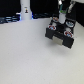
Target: Open the kcup holder, insert the kcup into the holder, and close the kcup holder
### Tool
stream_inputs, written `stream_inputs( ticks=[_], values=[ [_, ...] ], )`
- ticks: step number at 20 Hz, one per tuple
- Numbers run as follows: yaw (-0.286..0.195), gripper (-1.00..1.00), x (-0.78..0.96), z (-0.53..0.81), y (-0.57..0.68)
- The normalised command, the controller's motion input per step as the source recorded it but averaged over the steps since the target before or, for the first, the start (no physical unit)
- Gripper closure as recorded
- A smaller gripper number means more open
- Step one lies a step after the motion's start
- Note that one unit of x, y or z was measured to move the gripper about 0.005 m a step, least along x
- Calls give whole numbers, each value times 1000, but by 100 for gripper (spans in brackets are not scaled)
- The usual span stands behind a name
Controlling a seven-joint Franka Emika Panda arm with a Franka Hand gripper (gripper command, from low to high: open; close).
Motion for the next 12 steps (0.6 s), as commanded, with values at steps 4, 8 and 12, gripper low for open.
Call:
stream_inputs(
  ticks=[4, 8, 12],
  values=[
    [76, 100, 18, -161, 305],
    [46, 100, 11, -226, 54],
    [72, 100, -46, -251, 68]
  ],
)
